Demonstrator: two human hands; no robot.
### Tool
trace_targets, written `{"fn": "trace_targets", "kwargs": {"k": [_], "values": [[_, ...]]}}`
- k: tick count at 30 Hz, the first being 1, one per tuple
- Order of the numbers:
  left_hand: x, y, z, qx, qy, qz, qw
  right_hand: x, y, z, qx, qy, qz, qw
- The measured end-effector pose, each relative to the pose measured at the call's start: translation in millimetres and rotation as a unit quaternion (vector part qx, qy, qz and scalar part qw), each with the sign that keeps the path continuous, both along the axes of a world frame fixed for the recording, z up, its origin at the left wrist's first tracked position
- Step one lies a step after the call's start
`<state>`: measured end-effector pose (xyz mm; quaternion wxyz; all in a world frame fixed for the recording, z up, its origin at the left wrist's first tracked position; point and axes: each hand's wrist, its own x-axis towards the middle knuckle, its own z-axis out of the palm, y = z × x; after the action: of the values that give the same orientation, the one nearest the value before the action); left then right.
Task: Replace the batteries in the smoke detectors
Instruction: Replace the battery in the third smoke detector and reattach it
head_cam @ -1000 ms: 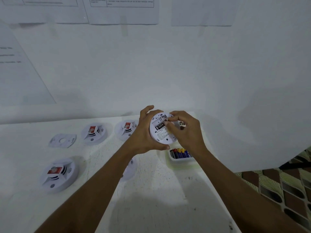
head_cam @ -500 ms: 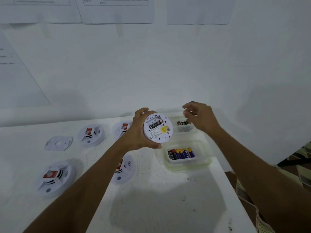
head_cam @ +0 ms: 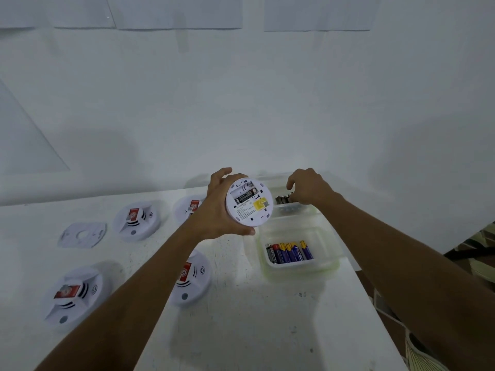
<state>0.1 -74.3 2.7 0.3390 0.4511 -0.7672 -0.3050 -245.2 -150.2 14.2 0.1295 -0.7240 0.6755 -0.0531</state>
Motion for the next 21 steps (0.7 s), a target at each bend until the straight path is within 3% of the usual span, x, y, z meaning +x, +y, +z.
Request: {"fn": "trace_targets", "kwargs": {"k": [4, 8, 16, 18, 21], "values": [[2, -4, -2, 0.003, 0.005, 0.003, 1.000, 1, -5, -5, 0.014, -0.056, 0.005, 0.998], [6, -8, -5, 0.005, 0.001, 0.006, 1.000, -1, 2, 5, 0.003, -0.193, -0.014, 0.981], [-1, -4, -6, -0.001, 0.007, -0.004, 1.000, 22, 58, 48, -0.114, -0.480, 0.020, 0.870], [-5, 0, -6, -0.009, 0.007, -0.008, 1.000, 33, 74, 51, -0.116, -0.509, 0.039, 0.852], [-10, 7, -4, -0.016, 0.007, -0.013, 1.000, 50, 91, 45, -0.124, -0.475, 0.057, 0.869]]}}
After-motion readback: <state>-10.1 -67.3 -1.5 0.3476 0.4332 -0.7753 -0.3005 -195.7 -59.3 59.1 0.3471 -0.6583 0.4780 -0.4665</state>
